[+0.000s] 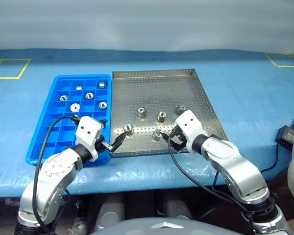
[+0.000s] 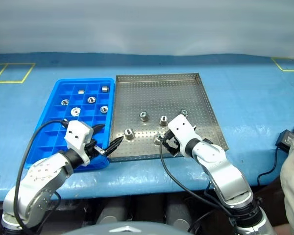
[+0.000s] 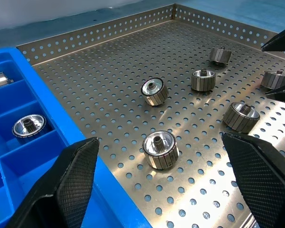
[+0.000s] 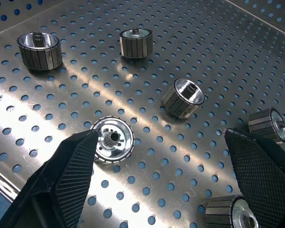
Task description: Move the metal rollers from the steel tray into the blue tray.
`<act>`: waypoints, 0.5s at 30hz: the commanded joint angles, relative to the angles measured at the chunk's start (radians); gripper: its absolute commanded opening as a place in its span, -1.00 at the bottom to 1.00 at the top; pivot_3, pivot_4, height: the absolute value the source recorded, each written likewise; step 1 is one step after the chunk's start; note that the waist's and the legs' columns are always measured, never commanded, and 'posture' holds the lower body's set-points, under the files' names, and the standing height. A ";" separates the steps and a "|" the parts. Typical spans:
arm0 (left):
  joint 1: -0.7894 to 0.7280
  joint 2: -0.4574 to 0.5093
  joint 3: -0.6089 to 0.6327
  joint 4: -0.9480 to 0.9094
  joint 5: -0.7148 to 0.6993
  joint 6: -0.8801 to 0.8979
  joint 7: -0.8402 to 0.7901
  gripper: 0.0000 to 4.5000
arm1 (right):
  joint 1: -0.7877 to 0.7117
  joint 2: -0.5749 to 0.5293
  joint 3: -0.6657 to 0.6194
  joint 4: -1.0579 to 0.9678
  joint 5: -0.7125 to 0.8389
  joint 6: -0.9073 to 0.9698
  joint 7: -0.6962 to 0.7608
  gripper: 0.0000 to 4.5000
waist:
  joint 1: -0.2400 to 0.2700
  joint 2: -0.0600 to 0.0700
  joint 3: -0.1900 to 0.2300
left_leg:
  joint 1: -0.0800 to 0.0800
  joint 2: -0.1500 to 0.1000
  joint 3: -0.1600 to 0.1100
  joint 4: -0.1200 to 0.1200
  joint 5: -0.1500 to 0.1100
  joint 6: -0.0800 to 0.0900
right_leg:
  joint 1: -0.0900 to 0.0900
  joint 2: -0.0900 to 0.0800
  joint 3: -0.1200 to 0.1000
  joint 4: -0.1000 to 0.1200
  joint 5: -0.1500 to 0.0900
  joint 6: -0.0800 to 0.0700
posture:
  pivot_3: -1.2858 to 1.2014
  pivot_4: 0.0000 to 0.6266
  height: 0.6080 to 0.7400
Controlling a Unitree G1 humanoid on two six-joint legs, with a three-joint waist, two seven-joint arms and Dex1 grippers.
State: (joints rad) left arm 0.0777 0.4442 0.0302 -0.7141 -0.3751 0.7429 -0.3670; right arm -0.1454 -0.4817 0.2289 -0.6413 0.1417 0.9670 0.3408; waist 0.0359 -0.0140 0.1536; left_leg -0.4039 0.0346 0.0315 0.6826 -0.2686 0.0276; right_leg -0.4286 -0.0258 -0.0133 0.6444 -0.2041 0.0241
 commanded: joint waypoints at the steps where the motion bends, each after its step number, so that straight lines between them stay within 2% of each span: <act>1: -0.149 -0.045 0.033 0.024 -0.032 0.054 0.054 1.00 | -0.007 0.007 -0.016 -0.034 -0.006 -0.023 -0.008 0.98 | 0.004 -0.001 0.000 | 0.000 0.000 -0.001 0.001 0.000 0.000 | 0.000 0.000 0.000 0.000 0.000 0.000 | 0.09 -0.52 1.00; 4: -0.333 -0.090 0.018 0.127 -0.055 0.100 0.064 1.00 | -0.011 0.016 -0.016 -0.027 -0.010 -0.029 -0.013 0.98 | 0.004 -0.001 0.000 | 0.000 -0.002 -0.001 0.002 0.001 0.001 | 0.001 0.000 0.000 0.001 0.001 0.001 | 0.09 -0.52 1.00; 7: -0.506 -0.126 -0.039 0.317 0.007 0.121 0.098 1.00 | -0.009 0.031 -0.014 -0.022 -0.013 -0.037 -0.022 0.98 | 0.001 -0.001 0.000 | 0.000 -0.007 -0.001 0.002 0.001 0.001 | 0.002 0.000 0.000 0.000 0.001 0.002 | 0.08 -0.52 1.00; 15: -0.720 -0.241 -0.138 0.810 0.095 0.042 0.059 1.00 | 0.017 0.063 -0.003 -0.040 -0.030 -0.043 -0.048 0.98 | -0.020 -0.001 0.000 | -0.002 -0.009 -0.001 0.000 0.000 0.003 | 0.000 0.000 0.002 -0.001 0.005 0.007 | 0.03 -0.52 1.00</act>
State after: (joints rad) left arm -0.6087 0.2133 -0.0928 0.0485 -0.3003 0.8195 -0.2886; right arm -0.1316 -0.4238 0.2309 -0.6435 0.1208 0.9409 0.3026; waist 0.0155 -0.0153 0.1537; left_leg -0.4063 0.0257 0.0309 0.6831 -0.2688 0.0303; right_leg -0.4294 -0.0255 -0.0112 0.6433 -0.1993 0.0311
